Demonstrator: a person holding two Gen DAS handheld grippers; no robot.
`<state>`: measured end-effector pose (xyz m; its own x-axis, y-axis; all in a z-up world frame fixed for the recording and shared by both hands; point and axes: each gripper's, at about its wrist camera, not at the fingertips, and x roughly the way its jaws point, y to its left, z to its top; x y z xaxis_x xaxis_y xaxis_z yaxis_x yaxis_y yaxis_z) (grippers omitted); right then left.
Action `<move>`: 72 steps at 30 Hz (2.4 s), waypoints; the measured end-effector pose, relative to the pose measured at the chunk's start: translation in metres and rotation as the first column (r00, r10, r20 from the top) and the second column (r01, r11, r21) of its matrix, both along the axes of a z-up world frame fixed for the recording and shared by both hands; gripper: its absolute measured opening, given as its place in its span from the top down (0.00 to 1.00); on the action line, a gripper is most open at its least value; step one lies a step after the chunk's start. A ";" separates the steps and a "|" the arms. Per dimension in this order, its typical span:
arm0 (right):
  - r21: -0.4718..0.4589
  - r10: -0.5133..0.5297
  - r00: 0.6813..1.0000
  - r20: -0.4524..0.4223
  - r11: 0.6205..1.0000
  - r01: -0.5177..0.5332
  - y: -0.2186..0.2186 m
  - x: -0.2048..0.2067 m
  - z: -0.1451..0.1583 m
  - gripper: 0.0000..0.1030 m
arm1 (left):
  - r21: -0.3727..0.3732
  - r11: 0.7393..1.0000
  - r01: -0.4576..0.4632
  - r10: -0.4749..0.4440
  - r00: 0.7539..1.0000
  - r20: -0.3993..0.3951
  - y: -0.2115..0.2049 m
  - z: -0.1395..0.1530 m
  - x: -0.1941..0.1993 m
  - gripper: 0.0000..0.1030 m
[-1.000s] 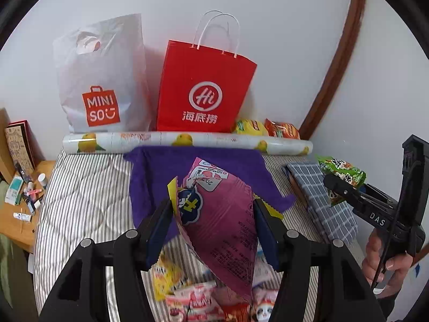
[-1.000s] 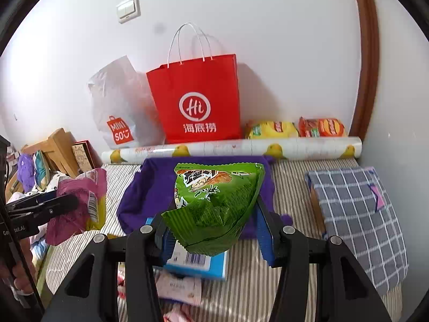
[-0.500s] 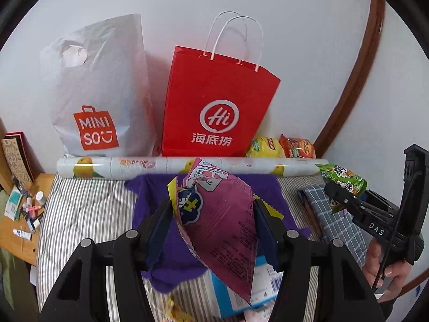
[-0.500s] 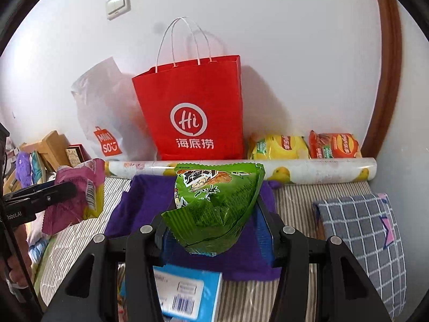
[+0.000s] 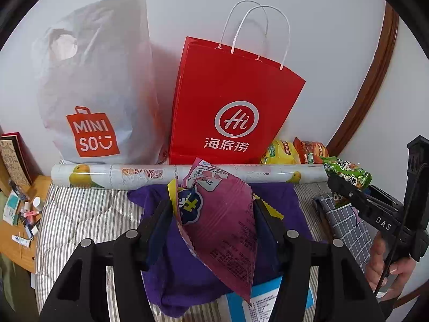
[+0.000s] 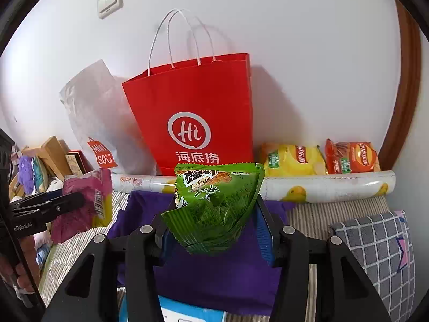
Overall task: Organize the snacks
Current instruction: 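Carry the pink bag in the left tool and green bag in the right tool over the purple towel, then open the right tool to drop the green bag while the left tool drops the pink bag on the towel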
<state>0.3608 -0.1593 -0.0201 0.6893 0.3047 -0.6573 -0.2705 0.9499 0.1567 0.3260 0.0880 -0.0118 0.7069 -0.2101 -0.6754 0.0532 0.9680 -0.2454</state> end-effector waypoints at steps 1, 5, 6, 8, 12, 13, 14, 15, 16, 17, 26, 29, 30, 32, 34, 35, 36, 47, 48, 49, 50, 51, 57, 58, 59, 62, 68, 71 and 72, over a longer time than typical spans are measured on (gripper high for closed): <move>-0.002 0.002 1.000 -0.001 1.000 -0.002 0.001 0.002 -0.001 0.51 | -0.001 1.000 0.001 -0.001 1.000 -0.002 0.000 -0.001 0.003 0.43; 0.002 0.007 1.000 -0.013 1.000 -0.007 0.004 0.010 -0.010 0.51 | -0.003 1.000 0.006 -0.006 1.000 -0.010 -0.002 -0.005 0.012 0.43; 0.006 0.008 1.000 -0.020 1.000 -0.008 0.004 0.013 -0.013 0.51 | -0.002 1.000 0.006 -0.007 1.000 -0.014 -0.003 -0.006 0.015 0.43; 0.010 0.009 0.999 -0.031 1.000 -0.009 0.004 0.018 -0.019 0.51 | 0.001 1.000 0.010 -0.010 1.000 -0.024 -0.005 -0.011 0.020 0.43; 0.009 0.010 0.998 -0.058 1.000 -0.010 0.004 0.028 -0.031 0.51 | 0.005 1.000 0.014 -0.014 0.999 -0.039 -0.008 -0.020 0.030 0.43; 0.004 0.014 0.998 -0.069 1.000 -0.014 0.004 0.031 -0.034 0.51 | 0.004 1.000 0.015 -0.015 0.999 -0.043 -0.008 -0.023 0.032 0.43; 0.001 0.017 0.997 -0.075 1.000 -0.017 0.005 0.033 -0.035 0.51 | 0.003 1.000 0.016 -0.016 0.999 -0.047 -0.009 -0.025 0.035 0.43; -0.001 0.016 0.997 -0.081 1.000 -0.016 0.003 0.036 -0.037 0.51 | 0.002 1.000 0.017 -0.017 0.998 -0.053 -0.010 -0.028 0.038 0.43; -0.002 0.013 0.996 -0.086 1.000 -0.013 0.002 0.038 -0.039 0.51 | 0.001 1.000 0.020 -0.020 0.998 -0.059 -0.011 -0.032 0.043 0.43; -0.004 0.010 0.996 -0.093 1.000 -0.011 0.000 0.040 -0.041 0.51 | 0.001 1.000 0.023 -0.023 0.998 -0.063 -0.012 -0.035 0.046 0.43; -0.033 0.002 0.980 -0.200 0.999 -0.009 -0.009 0.063 -0.080 0.51 | -0.013 0.999 0.029 -0.031 0.992 -0.119 -0.008 -0.071 0.072 0.43; -0.045 0.005 0.972 -0.234 0.999 -0.016 -0.007 0.068 -0.095 0.51 | -0.015 0.999 0.035 -0.037 0.986 -0.159 -0.007 -0.084 0.081 0.43; -0.048 0.007 0.968 -0.249 0.999 -0.020 -0.007 0.070 -0.101 0.51 | -0.015 0.999 0.034 -0.036 0.986 -0.163 -0.006 -0.086 0.082 0.43; -0.058 0.004 0.963 -0.268 0.998 -0.020 -0.005 0.073 -0.109 0.51 | -0.015 1.000 0.026 -0.028 0.983 -0.184 -0.003 -0.094 0.085 0.43; -0.070 -0.001 0.957 -0.289 0.997 -0.019 -0.004 0.077 -0.117 0.51 | -0.022 0.999 0.023 -0.027 0.979 -0.202 -0.001 -0.100 0.089 0.43; -0.070 -0.003 0.955 -0.296 0.997 -0.019 -0.005 0.078 -0.120 0.51 | -0.026 0.999 0.021 -0.026 0.978 -0.208 0.001 -0.101 0.089 0.43; -0.071 -0.004 0.953 -0.303 0.997 -0.019 -0.005 0.079 -0.123 0.51 | -0.028 0.999 0.020 -0.025 0.977 -0.212 0.001 -0.102 0.089 0.43; -0.097 -0.011 0.937 -0.350 0.995 -0.024 0.001 0.083 -0.146 0.51 | 0.025 0.998 0.055 -0.047 0.967 -0.249 -0.013 -0.116 0.092 0.43; -0.103 -0.013 0.936 -0.352 0.994 -0.025 0.002 0.083 -0.148 0.51 | 0.026 0.998 0.057 -0.048 0.965 -0.256 -0.014 -0.117 0.093 0.43; -0.106 -0.014 0.936 -0.353 0.994 -0.025 0.002 0.083 -0.150 0.51 | 0.027 0.998 0.058 -0.049 0.963 -0.266 -0.014 -0.120 0.093 0.43; -0.107 -0.014 0.935 -0.355 0.994 -0.026 0.003 0.085 -0.151 0.51 | 0.027 0.998 0.059 -0.049 0.961 -0.271 -0.015 -0.121 0.094 0.43; -0.111 -0.016 0.933 -0.358 0.994 -0.026 0.003 0.086 -0.153 0.51 | 0.026 0.998 0.060 -0.050 0.960 -0.275 -0.016 -0.123 0.095 0.43; -0.131 -0.018 0.929 -0.371 0.991 -0.033 0.010 0.090 -0.162 0.51 | 0.037 0.997 0.067 -0.053 0.952 -0.300 -0.021 -0.128 0.097 0.43; -0.133 -0.018 0.927 -0.374 0.991 -0.034 0.011 0.090 -0.164 0.51 | 0.039 0.997 0.068 -0.053 0.950 -0.309 -0.022 -0.130 0.098 0.43; -0.134 -0.019 0.926 -0.377 0.990 -0.035 0.012 0.092 -0.165 0.51 | 0.039 0.997 0.069 -0.053 0.949 -0.310 -0.023 -0.130 0.098 0.43; -0.138 -0.021 0.923 -0.383 0.990 -0.035 0.014 0.095 -0.169 0.51 | 0.046 0.996 0.073 -0.055 0.947 -0.317 -0.023 -0.130 0.097 0.43; -0.156 -0.023 0.923 -0.385 0.987 -0.040 0.017 0.096 -0.173 0.50 | 0.039 0.995 0.087 -0.069 0.941 -0.333 -0.023 -0.129 0.098 0.43; -0.163 -0.021 0.920 -0.390 0.986 -0.046 0.019 0.096 -0.175 0.48 | 0.019 0.995 0.093 -0.081 0.937 -0.341 -0.022 -0.126 0.098 0.41; -0.164 -0.022 0.920 -0.390 0.985 -0.046 0.020 0.097 -0.175 0.43 | 0.008 0.995 0.101 -0.093 0.937 -0.338 -0.021 -0.124 0.097 0.38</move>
<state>0.4575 -0.1397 -0.1946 0.3652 0.1738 -0.9146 -0.2314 0.9685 0.0917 0.4230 0.0665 -0.1358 0.4142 -0.2464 -0.8762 0.0653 0.9682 -0.2414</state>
